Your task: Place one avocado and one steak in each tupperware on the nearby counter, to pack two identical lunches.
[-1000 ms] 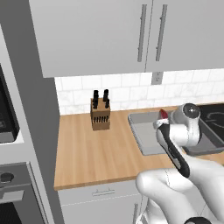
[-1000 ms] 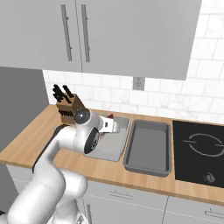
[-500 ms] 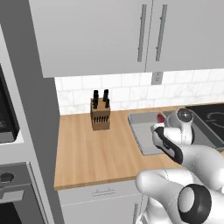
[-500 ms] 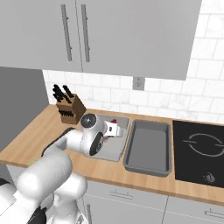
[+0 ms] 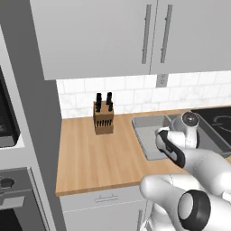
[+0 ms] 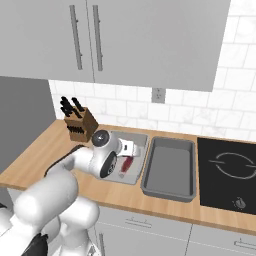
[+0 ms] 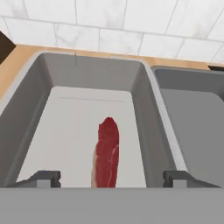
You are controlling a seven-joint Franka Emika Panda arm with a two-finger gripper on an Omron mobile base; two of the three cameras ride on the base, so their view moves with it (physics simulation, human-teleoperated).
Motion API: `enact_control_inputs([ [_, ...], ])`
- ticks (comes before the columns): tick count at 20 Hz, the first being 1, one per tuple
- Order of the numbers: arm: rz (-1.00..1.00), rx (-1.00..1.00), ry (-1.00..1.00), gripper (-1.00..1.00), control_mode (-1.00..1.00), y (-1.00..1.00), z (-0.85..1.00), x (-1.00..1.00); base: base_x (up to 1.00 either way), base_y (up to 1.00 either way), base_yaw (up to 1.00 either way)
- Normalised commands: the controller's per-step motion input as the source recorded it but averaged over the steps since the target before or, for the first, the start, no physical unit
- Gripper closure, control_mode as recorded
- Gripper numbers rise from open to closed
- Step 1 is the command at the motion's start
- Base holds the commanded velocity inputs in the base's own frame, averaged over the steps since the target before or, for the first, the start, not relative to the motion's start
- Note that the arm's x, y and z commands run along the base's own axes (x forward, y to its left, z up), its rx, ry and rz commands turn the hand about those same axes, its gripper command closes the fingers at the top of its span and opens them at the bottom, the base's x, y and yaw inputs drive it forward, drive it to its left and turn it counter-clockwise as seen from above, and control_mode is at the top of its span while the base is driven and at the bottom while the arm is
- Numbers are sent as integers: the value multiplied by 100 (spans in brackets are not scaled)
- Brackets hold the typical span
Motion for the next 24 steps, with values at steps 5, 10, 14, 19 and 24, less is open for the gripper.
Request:
enact_control_inputs([
  [5,1,-6,-1,-100,-100,52,62,-38,0,0,0],
  [10,0,0,0,-100,-100,96,76,-63,0,0,0],
  [14,0,2,0,-100,-100,66,81,-91,0,0,0],
  [19,0,22,0,-100,-100,11,75,-91,0,0,0],
  [24,0,19,-10,-100,-100,-5,-19,-64,0,0,0],
])
